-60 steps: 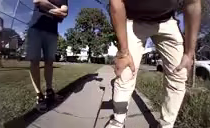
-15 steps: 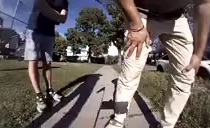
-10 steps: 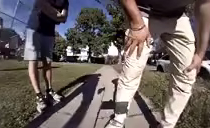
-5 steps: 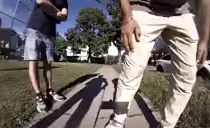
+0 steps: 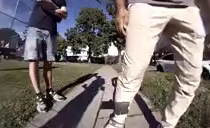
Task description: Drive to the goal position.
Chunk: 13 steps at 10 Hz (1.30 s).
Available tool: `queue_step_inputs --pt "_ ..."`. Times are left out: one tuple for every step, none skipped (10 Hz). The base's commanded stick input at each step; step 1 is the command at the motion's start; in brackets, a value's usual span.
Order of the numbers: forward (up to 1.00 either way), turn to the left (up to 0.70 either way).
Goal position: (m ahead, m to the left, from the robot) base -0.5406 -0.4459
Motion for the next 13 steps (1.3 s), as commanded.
queue_step_inputs --pt "0.00 0.00" --pt "0.00 0.00" --pt "0.00 0.00" --pt "0.00 0.00" --pt "0.00 0.00" --pt "0.00 0.00" --pt "0.00 0.00" --pt "0.00 0.00" --pt "0.02 0.00" --pt "0.05 -0.01" --pt "0.05 -0.01" --pt "0.05 -0.01" --pt "0.05 -0.01"
